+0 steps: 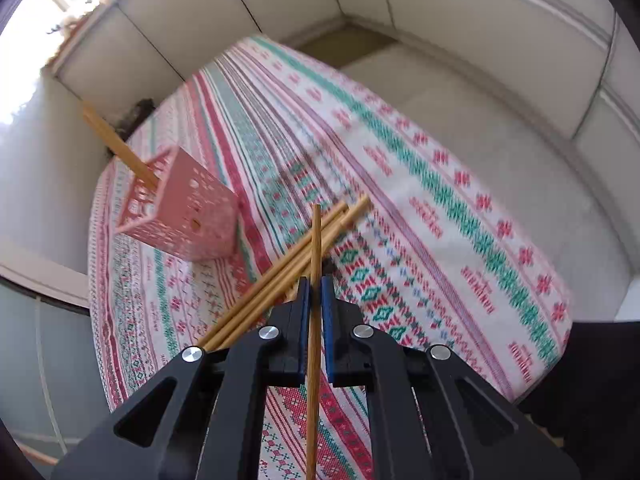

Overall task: Organize utensils
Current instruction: 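Carry both chopsticks over the pink basket and open both tools to drop them in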

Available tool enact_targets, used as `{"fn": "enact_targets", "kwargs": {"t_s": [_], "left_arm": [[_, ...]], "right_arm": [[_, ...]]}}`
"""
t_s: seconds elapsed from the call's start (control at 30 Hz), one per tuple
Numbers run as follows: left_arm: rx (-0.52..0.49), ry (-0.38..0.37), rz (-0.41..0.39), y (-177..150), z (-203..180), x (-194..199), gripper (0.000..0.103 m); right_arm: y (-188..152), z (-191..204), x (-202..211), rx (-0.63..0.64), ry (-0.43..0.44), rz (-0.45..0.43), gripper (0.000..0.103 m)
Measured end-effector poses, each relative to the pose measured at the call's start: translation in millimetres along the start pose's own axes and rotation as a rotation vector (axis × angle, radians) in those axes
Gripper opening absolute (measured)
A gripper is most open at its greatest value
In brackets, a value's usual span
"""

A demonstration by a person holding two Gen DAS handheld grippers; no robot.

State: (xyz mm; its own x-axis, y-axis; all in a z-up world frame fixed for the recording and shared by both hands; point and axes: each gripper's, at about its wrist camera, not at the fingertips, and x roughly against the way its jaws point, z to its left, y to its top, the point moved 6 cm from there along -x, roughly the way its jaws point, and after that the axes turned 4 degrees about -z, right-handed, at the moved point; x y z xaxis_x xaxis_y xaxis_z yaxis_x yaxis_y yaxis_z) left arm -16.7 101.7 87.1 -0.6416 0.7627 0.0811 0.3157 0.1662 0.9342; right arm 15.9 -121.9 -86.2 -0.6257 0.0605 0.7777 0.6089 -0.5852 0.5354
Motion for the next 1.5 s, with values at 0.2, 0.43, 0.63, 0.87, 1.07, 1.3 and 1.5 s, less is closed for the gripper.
{"fn": "enact_targets", "kwargs": {"t_s": [0.2, 0.43, 0.63, 0.87, 1.07, 1.3, 1.5], "left_arm": [[-0.005, 0.095, -0.022, -1, -17, -9, 0.007], [-0.014, 0.18, -0.062, 5, -38, -19, 0.007], [-0.06, 0.234, -0.069, 23, -50, -35, 0.007], [-0.081, 0.324, -0.122, 53, -35, -62, 0.007], [-0.07, 0.415, -0.134, 53, 4, -99, 0.007], [-0.056, 0.464, -0.095, 32, 48, -141, 0.007], [-0.053, 0.453, -0.035, 5, 65, -157, 0.009]], "right_arm": [[21, 7, 74, 0.157, 0.093, -0.247, 0.006], [54, 6, 140, 0.191, 0.168, -0.397, 0.006], [97, 17, 171, 0.208, 0.204, -0.476, 0.006], [150, 27, 190, 0.199, 0.249, -0.542, 0.006], [172, 31, 174, 0.2, 0.266, -0.538, 0.006], [178, 44, 136, 0.228, 0.274, -0.507, 0.006], [179, 56, 120, 0.246, 0.291, -0.495, 0.006]]}}
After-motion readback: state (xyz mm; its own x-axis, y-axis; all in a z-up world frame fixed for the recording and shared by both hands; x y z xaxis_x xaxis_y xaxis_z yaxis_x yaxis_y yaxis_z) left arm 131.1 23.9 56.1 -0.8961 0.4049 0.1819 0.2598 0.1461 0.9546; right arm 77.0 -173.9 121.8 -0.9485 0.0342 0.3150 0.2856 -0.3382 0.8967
